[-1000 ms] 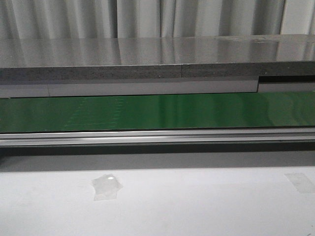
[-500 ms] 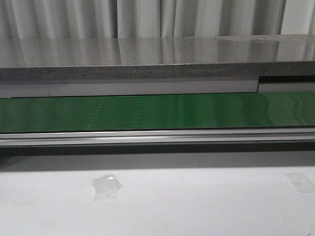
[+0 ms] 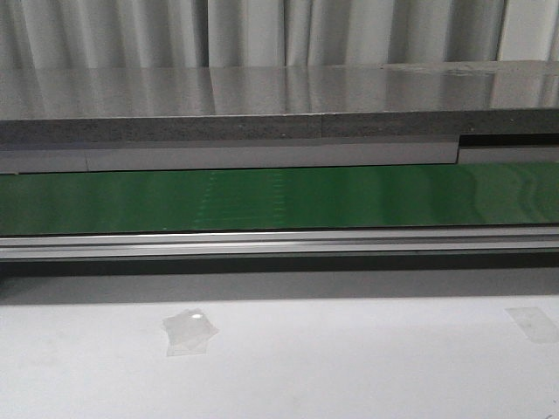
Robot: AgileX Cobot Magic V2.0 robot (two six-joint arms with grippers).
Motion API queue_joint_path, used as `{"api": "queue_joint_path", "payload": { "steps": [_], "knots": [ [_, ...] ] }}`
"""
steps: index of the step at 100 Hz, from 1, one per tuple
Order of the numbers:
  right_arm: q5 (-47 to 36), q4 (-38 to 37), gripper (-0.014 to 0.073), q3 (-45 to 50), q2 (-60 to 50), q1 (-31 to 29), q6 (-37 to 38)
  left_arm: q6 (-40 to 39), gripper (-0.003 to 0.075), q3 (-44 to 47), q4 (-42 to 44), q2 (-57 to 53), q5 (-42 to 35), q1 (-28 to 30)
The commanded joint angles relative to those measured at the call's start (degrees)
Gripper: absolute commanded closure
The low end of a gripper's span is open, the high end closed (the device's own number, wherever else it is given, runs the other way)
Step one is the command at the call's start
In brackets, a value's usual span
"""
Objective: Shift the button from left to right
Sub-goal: 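Grasp the yellow-capped button with the left gripper and lift it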
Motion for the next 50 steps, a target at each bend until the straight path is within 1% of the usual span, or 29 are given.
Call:
{"api": "queue_joint_path", "payload": {
  "steps": [1, 15, 50],
  "knots": [
    [-4.3, 0.1, 0.0662, -0.9, -1.1, 0.0, -0.6, 0.7, 0.0080, -3.0, -1.1, -0.2, -2.5, 0.1],
    [-4.3, 0.1, 0.0662, -0.9, -1.1, 0.0, -0.6, 2.8, 0.0080, -3.1, -2.7, 2.1, -3.5, 0.1],
    [-4.3, 0.1, 0.0662, -0.9, -1.1, 0.0, -0.6, 2.8, 0.0080, -3.1, -3.4, 6.5, -5.1, 0.1]
  ]
}}
